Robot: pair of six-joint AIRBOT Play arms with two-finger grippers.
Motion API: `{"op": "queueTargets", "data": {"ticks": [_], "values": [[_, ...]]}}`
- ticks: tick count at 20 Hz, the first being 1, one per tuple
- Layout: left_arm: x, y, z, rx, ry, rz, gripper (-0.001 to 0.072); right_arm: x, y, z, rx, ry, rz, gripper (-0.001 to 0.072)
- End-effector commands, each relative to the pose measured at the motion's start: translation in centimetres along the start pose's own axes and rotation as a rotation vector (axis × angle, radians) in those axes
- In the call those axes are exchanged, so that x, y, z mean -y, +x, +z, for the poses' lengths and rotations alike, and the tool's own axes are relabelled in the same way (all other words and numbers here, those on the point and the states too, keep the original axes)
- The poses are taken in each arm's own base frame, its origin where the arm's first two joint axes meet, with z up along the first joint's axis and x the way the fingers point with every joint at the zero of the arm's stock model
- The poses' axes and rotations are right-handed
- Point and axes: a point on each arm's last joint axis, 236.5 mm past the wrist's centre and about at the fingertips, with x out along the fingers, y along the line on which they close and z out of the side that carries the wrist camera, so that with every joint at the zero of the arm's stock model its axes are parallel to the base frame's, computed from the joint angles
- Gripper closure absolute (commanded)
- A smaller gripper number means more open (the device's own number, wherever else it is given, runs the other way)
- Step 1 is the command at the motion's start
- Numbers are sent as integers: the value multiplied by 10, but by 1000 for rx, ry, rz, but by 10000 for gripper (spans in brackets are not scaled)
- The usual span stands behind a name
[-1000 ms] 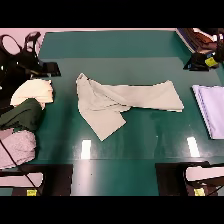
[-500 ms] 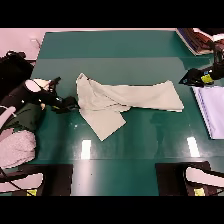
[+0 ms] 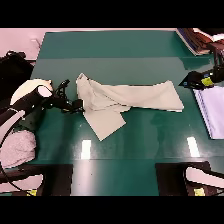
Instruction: Fold the shirts.
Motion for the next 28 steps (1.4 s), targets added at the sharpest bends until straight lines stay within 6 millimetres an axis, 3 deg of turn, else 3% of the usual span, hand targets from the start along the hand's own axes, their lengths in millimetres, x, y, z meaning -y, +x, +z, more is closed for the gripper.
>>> {"op": "queueTargets", "data": {"ticks": [1, 5, 6, 9, 13, 18, 21, 24, 28], "values": [[19, -19, 21, 53, 54, -14, 682, 33, 1, -27, -75, 109, -1, 332], [42, -52, 38, 139, 129, -30, 682, 93, 28, -88, -162, 370, 14, 355], [43, -54, 38, 142, 132, -32, 682, 104, 38, -102, -169, 427, 15, 451], [43, -53, 33, 120, 132, -34, 681, 118, 64, -125, -159, 513, 12, 472], [43, -53, 33, 119, 131, -35, 681, 114, 85, -105, -29, 573, 77, 476], [44, -53, 31, 111, 129, -37, 681, 111, 109, -96, -27, 553, 67, 478], [44, -52, 29, 104, 130, -37, 681, 108, 115, -79, 37, 505, 28, 478], [44, -53, 29, 104, 130, -38, 681, 103, 118, -75, 47, 477, 14, 480], [44, -53, 29, 102, 130, -38, 681, 97, 123, -70, 57, 446, 7, 620]]}}
